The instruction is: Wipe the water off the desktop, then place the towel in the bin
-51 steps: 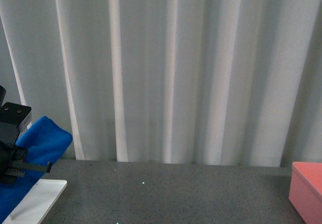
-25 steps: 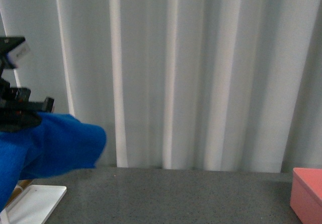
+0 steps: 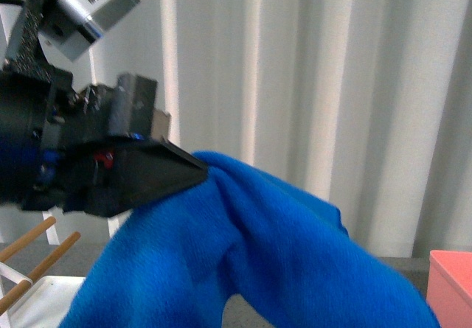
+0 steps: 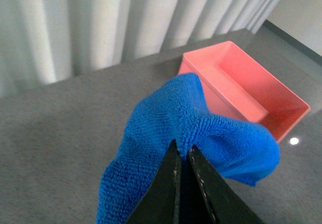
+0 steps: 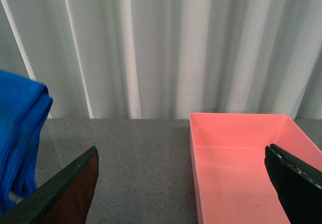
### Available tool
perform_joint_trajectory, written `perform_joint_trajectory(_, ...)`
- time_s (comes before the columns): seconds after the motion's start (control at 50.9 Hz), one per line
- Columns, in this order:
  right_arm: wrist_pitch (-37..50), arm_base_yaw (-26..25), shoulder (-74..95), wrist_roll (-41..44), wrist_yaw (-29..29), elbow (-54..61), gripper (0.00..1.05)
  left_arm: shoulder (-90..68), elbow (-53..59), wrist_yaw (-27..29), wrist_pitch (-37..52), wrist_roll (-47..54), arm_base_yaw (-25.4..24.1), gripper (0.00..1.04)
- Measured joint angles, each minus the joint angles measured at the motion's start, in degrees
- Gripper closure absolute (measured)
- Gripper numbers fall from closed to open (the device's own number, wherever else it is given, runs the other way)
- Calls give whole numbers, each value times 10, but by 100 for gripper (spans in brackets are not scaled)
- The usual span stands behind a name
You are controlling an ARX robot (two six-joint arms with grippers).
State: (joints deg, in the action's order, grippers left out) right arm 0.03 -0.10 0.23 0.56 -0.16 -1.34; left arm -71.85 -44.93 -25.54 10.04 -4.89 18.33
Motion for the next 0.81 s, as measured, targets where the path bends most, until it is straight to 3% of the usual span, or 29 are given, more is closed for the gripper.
perform_joint_trajectory(0.216,0,0,0,0,0,0,7,-16,16,36,36,-19,39,101)
perform_joint_trajectory(0.511,-1,-1,1,0,-1,-1,7,-24,16,46,42,-19,42,101)
perform_joint_trajectory(0.57,-106,-37,64,-29,-114,-42,7,-24,16,46,42,-19,42,101)
perform_joint_trajectory(0.648,-144,-61,160,-37,-210,-72,7,-24,16,46,42,-19,42,101)
perform_joint_trajectory(0.727,-116,-54,231,-21,-266,-82,7,-24,16,44,42,-19,44,101)
perform_joint_trajectory(0.806,-96,-28,284,14,-273,-92,7,-24,16,46,42,-19,43,101)
